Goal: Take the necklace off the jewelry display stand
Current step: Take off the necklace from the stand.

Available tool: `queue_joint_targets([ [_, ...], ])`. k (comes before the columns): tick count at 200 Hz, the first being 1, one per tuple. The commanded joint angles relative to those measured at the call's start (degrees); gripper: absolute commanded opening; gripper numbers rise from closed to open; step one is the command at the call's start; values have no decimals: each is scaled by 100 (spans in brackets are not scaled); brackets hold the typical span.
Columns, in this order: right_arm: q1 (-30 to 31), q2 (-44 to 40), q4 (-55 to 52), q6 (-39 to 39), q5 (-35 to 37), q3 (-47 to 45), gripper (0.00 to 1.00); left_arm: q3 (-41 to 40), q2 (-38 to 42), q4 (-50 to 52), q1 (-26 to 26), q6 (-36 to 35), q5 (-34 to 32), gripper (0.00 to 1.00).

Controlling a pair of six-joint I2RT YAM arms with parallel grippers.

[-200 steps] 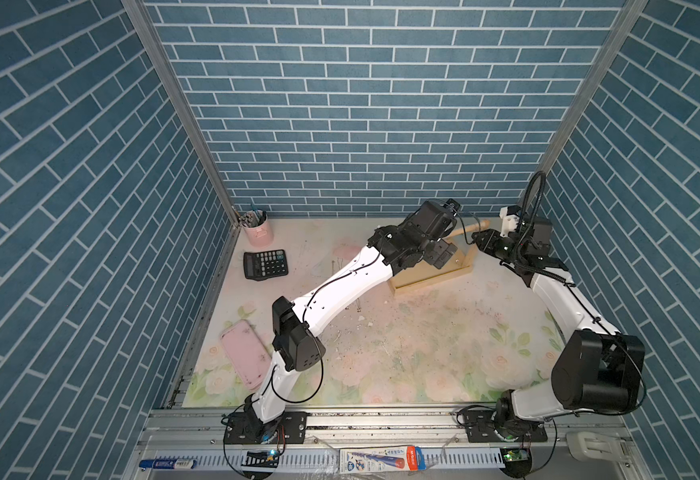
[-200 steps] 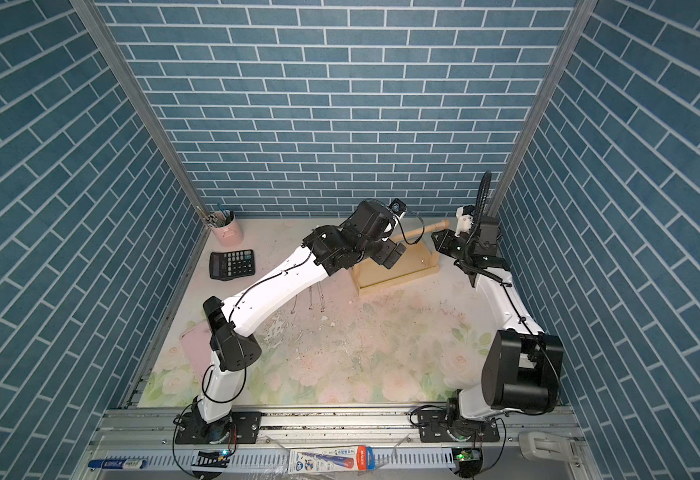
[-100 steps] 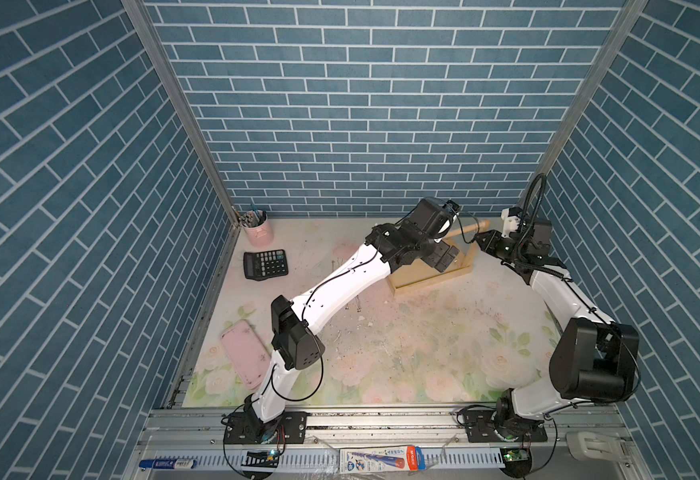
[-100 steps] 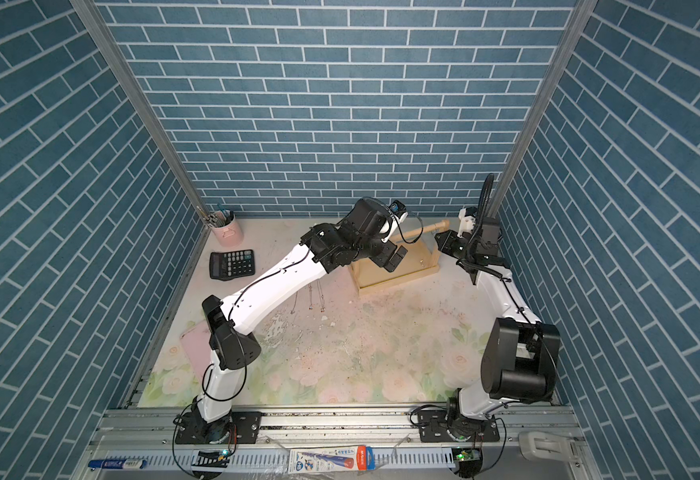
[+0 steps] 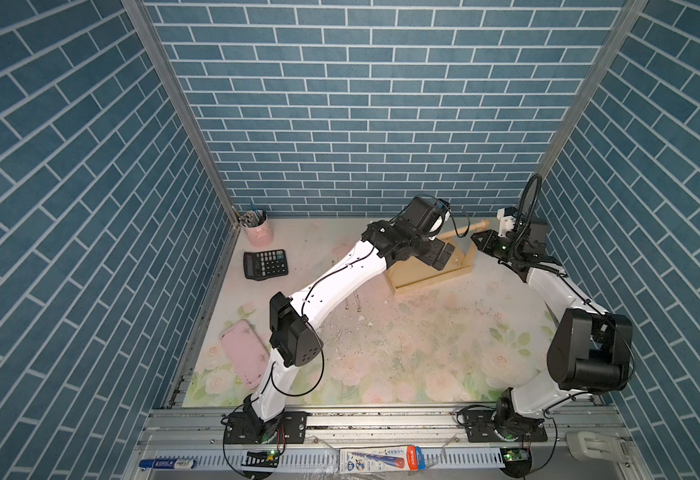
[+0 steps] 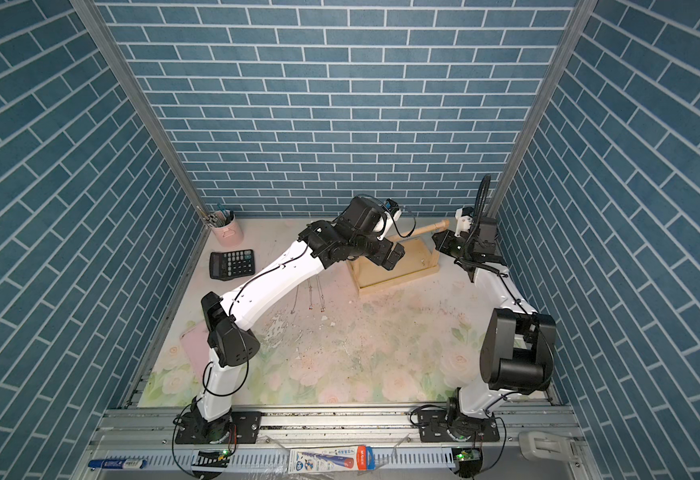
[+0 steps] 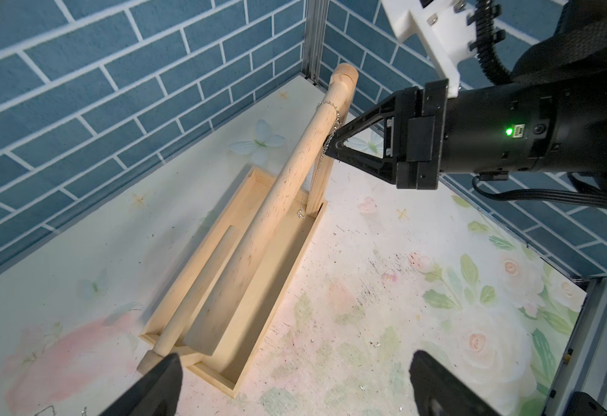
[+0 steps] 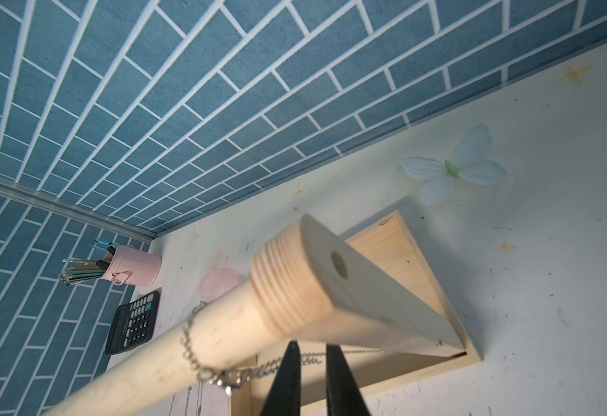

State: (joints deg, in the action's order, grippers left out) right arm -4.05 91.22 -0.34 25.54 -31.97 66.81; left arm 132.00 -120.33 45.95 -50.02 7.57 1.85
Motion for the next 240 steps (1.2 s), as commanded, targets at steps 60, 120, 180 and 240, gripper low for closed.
queue_joint_targets([
  [60,-8,-437,127,-40,-24,-150,16,-263,255,-201,150,359,316,99],
  [120,-7,-457,251,21,-82,-206,18,-346,299,-302,175,500,474,99],
  [180,54,-178,341,-10,-134,-10,26,-574,400,-400,236,564,509,99],
  [240,203,-108,401,-209,171,-33,18,-631,396,-460,298,699,650,99],
])
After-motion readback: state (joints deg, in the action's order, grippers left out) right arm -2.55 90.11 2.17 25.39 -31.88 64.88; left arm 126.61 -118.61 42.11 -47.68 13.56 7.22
